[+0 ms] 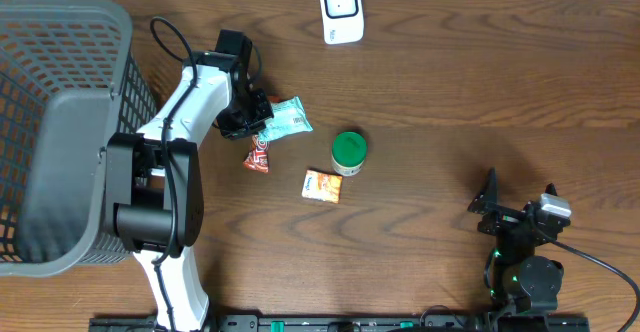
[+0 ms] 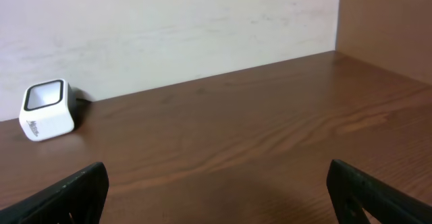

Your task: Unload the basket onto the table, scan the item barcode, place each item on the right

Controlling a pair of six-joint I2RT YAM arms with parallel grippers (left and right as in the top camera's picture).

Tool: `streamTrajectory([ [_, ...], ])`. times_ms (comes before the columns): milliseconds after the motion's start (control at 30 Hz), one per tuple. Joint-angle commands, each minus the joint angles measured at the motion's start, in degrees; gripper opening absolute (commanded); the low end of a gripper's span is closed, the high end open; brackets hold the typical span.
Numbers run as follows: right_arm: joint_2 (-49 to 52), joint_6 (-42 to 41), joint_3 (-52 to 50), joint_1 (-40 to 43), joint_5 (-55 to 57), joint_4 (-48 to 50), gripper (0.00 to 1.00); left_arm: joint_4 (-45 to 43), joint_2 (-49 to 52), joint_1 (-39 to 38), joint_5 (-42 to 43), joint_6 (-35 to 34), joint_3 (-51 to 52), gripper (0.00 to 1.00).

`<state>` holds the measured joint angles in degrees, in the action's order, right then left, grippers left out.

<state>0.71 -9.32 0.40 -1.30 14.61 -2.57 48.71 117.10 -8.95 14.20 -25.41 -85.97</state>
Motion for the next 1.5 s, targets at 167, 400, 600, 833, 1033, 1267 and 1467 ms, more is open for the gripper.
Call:
streamTrajectory([
  [167, -0.17, 0.83, -0.09, 0.17, 0.09, -0.22, 0.99, 0.33, -7.61, 0.76, -1.22, 2.34, -0.24, 0.08],
  [400, -0.17, 0.83, -0.09, 0.17, 0.09, -0.22, 0.99, 0.83, -9.07, 3.10, -1.42, 5.77, -0.22, 0.07],
  [600, -0.17, 0.83, -0.09, 0.17, 0.09, -0.22, 0.99, 1.75, -9.07, 4.31, -1.44, 9.11, -0.22, 0.08],
  [833, -0.17, 0.83, -0.09, 0.17, 0.09, -0.22, 0.99, 2.49, -9.07, 4.33, -1.42, 9.09, -0.15, 0.09],
  [1033, -0.17, 0.83, -0.09, 0.17, 0.09, -0.22, 0.99, 3.15, -9.09, 5.05, -1.40, 7.15, -0.15, 0.93],
  [1267, -0.17, 0.83, -0.09, 0.17, 0.09, -0.22, 0.99, 1.79, -8.85, 7.45, 3.15, 5.25, 0.28, 0.98],
  [1467, -0.17, 0.83, -0.09, 0.17, 0.09, -0.22, 0.99, -0.46, -6.97, 7.54, 9.31, 6.36, 0.55, 0.98],
])
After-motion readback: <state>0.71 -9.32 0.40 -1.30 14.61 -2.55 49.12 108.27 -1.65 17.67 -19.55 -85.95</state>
